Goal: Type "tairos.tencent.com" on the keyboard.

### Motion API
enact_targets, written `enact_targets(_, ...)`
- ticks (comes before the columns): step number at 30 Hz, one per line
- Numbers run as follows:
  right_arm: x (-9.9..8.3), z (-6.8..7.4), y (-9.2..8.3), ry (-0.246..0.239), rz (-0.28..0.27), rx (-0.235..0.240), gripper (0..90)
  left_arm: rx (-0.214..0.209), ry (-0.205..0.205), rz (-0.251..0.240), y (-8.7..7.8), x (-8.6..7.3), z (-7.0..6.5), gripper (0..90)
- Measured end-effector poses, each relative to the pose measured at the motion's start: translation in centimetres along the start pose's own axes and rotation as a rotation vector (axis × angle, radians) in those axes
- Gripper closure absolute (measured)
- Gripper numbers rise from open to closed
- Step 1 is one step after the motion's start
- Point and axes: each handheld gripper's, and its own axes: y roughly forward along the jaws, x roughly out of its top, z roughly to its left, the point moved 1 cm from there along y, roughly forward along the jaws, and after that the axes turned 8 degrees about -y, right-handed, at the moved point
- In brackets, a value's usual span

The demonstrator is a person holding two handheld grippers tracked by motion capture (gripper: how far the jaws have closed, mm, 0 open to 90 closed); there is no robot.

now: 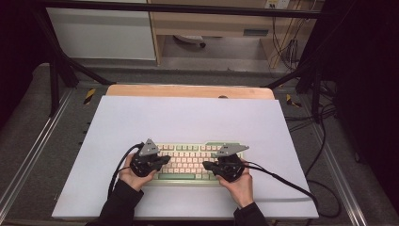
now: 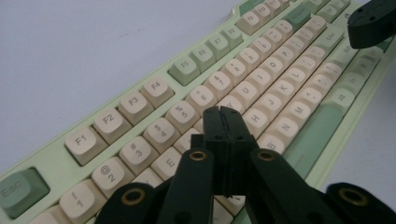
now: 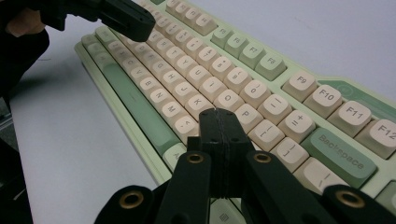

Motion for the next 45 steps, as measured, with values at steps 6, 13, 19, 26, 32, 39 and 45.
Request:
enact_targets(6, 0.0, 0.0, 0.1, 0.003, -0.001, 0.005, 90.0, 0.004, -0.01, -0.004, -1.0, -0.8, 0.5, 89.7)
enact_targets(13, 0.0, 0.0, 0.4, 0.008, 0.006, 0.009, 90.0, 0.012, -0.031, -0.008, -1.9, -1.8, 1.2, 89.7)
enact_targets(19, -0.1, 0.0, 0.9, 0.004, 0.009, 0.014, 90.0, 0.017, -0.046, -0.015, -2.7, -2.7, 1.7, 89.7)
enact_targets(26, -0.1, 0.2, 1.5, 0.006, 0.016, 0.024, 90.0, 0.018, -0.053, -0.015, -3.1, -3.4, 2.0, 89.6)
enact_targets(32, -0.4, 0.3, 2.1, 0.005, 0.027, 0.031, 90.0, 0.019, -0.063, -0.022, -3.3, -3.5, 2.2, 89.6)
enact_targets(39, -0.5, 0.5, 2.5, 0.006, 0.036, 0.039, 90.0, 0.021, -0.069, -0.023, -3.4, -3.7, 2.5, 89.6)
enact_targets(45, -0.6, 0.5, 2.6, 0.005, 0.042, 0.038, 90.0, 0.018, -0.071, -0.027, -3.5, -3.8, 2.5, 89.6)
